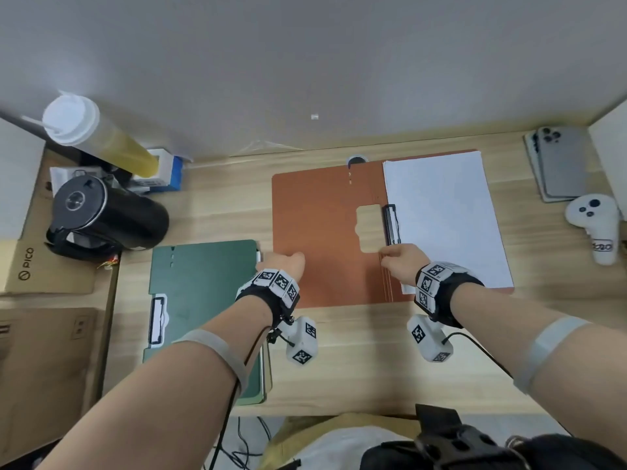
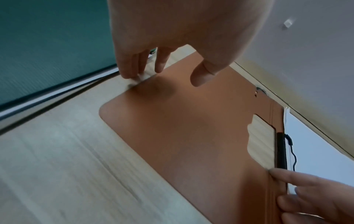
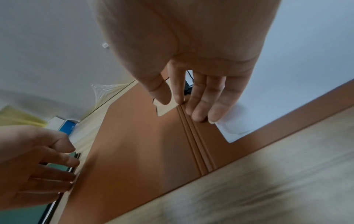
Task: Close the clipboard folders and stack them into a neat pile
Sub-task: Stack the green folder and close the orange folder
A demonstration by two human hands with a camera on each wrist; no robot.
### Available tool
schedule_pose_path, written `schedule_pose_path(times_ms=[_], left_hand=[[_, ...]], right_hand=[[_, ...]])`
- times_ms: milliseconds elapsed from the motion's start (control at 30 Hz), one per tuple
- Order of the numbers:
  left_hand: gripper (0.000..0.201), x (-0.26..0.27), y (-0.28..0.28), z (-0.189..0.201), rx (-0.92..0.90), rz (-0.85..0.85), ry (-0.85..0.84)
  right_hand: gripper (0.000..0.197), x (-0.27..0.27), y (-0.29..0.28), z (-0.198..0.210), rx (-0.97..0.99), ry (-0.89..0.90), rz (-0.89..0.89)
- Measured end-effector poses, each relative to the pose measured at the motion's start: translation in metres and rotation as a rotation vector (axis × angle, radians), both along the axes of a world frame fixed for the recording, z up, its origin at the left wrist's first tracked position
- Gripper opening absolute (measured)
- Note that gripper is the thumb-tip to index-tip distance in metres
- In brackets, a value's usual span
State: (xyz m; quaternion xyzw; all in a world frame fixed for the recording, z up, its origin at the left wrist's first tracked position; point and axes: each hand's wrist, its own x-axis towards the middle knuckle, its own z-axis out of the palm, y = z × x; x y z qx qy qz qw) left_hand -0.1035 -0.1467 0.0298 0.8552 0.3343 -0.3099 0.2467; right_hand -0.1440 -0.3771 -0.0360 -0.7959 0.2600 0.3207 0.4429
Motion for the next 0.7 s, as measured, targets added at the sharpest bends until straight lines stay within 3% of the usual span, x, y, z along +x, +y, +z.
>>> schedule_pose_path(times_ms=[100, 200, 300, 533, 700], left_hand=[[0.046, -0.005, -0.005, -0.001, -0.087, 0.049, -0.032], [0.065, -0.006, -0.008, 0.006, -0.252, 0.170, 0.023], [0.058, -0.010, -0.012, 0.014, -0.457, 0.329, 0.116], [0.058, -0.023, -0.008, 0.018, -0.323, 0.195, 0.149], [0.065, -0.038, -0.002, 0.008, -0.413, 0.314, 0.118]], right_hand=[[0.044, -0.005, -0.015, 0.002, -0.042, -0.003, 0.016], [0.047, -0.010, -0.021, 0.004, -0.062, 0.002, 0.084], [0.055, -0.011, -0.017, 0.003, -0.075, 0.007, 0.094], [0.060, -0.011, 0.001, 0.006, -0.064, 0.027, 0.162], [0.067, -0.014, 0.006, 0.004, -0.036, 0.036, 0.088]])
